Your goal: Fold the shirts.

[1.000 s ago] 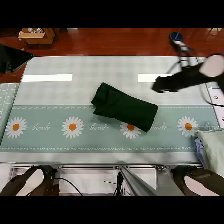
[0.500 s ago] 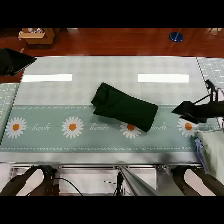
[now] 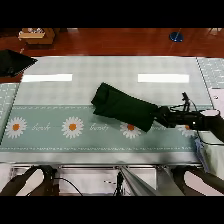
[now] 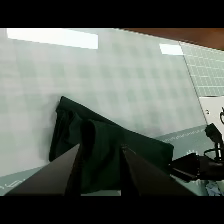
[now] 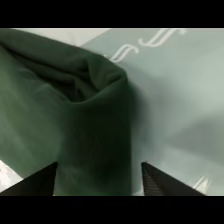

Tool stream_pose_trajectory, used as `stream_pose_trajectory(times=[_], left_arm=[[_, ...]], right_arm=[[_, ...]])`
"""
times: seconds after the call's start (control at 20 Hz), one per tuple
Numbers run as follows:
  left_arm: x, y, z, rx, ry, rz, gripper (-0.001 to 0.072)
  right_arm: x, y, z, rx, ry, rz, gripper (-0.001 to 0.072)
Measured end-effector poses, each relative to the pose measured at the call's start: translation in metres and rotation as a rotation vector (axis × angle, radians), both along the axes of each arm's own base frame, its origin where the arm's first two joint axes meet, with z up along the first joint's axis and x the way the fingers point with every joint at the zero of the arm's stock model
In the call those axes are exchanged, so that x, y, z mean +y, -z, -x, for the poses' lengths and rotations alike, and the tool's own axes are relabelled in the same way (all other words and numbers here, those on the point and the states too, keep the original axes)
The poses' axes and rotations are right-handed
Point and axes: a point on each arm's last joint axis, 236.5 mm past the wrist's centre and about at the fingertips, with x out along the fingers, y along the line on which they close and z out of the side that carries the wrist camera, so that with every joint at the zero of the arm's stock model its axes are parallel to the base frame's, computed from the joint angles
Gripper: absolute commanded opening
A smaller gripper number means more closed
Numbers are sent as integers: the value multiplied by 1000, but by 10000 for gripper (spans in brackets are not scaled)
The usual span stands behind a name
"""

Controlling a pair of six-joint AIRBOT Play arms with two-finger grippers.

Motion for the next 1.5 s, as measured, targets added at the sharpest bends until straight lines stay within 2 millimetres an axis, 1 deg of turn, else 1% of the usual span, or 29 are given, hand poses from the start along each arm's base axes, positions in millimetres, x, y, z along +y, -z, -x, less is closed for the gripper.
stream_pose_trajectory(times=[0.1, 0.15, 0.2, 0.25, 0.3, 0.35, 0.4, 0.45, 0.5, 0.6, 0.7, 0.75, 0.85, 0.9, 0.95, 1.05, 1.15, 1.3, 1.4, 1.5], left_arm=[[-2, 1, 3, 10, 14, 0, 310], [-3, 2, 4, 12, 17, 1, 310], [-3, 2, 4, 12, 17, 0, 309], [-3, 2, 5, 14, 20, 1, 310], [-4, 2, 5, 16, 23, 1, 309], [-4, 2, 5, 16, 23, 1, 310], [-4, 2, 5, 17, 23, 1, 309], [-4, 2, 5, 17, 24, 1, 310], [-4, 3, 6, 18, 25, 1, 309], [-4, 3, 6, 19, 27, 1, 309], [-4, 3, 6, 18, 27, 1, 309], [-4, 3, 6, 19, 27, 1, 309], [-4, 3, 6, 19, 28, 1, 309], [-4, 3, 6, 19, 27, 0, 310], [-4, 3, 6, 19, 28, 1, 309], [-4, 3, 6, 19, 28, 1, 310], [-4, 3, 6, 19, 28, 1, 309], [-4, 3, 6, 18, 26, 0, 309], [-4, 3, 6, 17, 26, 0, 309], [-3, 2, 4, 13, 20, 0, 309]], right_arm=[[20, 8, -3, -1, -8, -14, 44], [28, 9, -7, -13, -8, -25, 27], [34, 6, -12, -38, -7, -34, 27], [39, -1, -19, -69, -7, -50, 27], [42, -14, -29, -115, -2, -73, 26], [45, -32, -39, -167, -5, -96, 27], [46, -56, -49, -228, -12, -123, 27], [44, -88, -62, -304, -11, -151, 27], [38, -122, -72, -377, -5, -166, 26], [18, -189, -85, -496, 8, -160, 26], [-12, -242, -86, -564, 24, -82, 26], [-30, -260, -82, -575, 34, -29, 26], [-69, -287, -68, -558, 69, 89, 26], [-91, -297, -60, -537, 103, 145, 26], [-112, -302, -50, -506, 135, 196, 27], [-155, -305, -25, -418, 217, 288, 26], [-197, -295, 9, -285, 304, 378, 26], [-254, -271, 73, -41, 451, 498, 26], [-277, -262, 109, 88, 537, 554, 26], [-295, -255, 144, 212, 607, 611, 26]])
